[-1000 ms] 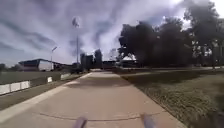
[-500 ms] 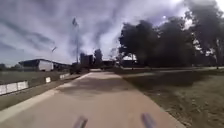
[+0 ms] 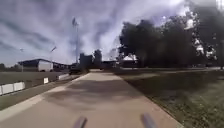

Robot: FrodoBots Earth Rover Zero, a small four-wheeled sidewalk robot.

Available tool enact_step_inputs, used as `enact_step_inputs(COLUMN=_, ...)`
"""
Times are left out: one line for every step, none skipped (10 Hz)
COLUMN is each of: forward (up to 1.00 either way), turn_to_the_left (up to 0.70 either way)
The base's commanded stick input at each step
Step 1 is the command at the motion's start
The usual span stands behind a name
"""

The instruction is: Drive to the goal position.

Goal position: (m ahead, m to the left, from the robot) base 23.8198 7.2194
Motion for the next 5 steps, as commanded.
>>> enact_step_inputs(forward=1.00, turn_to_the_left=0.13)
enact_step_inputs(forward=1.00, turn_to_the_left=0.21)
enact_step_inputs(forward=1.00, turn_to_the_left=0.00)
enact_step_inputs(forward=1.00, turn_to_the_left=0.00)
enact_step_inputs(forward=1.00, turn_to_the_left=0.00)
